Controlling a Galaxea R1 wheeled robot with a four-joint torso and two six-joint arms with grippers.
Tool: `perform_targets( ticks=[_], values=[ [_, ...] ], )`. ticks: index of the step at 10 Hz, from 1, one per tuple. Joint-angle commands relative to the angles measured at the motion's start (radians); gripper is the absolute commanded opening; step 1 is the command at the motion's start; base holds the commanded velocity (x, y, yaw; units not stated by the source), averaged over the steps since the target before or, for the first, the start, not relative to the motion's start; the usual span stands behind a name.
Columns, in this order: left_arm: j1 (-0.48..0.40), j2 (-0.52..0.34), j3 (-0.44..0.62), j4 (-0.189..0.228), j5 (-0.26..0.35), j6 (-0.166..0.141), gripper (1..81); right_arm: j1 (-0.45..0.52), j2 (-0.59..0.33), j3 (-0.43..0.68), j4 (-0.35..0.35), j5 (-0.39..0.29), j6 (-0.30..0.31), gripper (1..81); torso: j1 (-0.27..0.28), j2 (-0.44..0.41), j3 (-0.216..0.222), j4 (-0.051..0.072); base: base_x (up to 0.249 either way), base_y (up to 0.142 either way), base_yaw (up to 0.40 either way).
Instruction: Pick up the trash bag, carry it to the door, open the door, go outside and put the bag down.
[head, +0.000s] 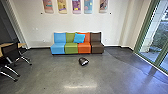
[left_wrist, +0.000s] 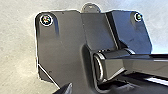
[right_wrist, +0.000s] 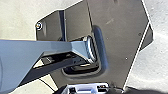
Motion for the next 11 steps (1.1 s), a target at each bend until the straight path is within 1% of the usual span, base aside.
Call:
perform_targets(
  ticks=[1, 11],
  values=[
    [-0.034, -0.001, 0.001, 0.002, 0.057, 0.004, 81.1, 0.022, -0.002, 0.008, -0.005, -0.057, -0.011, 81.1, 0.000, 0.000, 0.000, 0.000, 0.144, 0.000, 0.000],
    [-0.034, -0.001, 0.001, 0.004, 0.057, 0.004, 81.1, 0.025, 0.000, 0.008, -0.005, -0.057, -0.011, 81.1, 0.000, 0.000, 0.000, 0.000, 0.144, 0.000, 0.000]
  ],
)
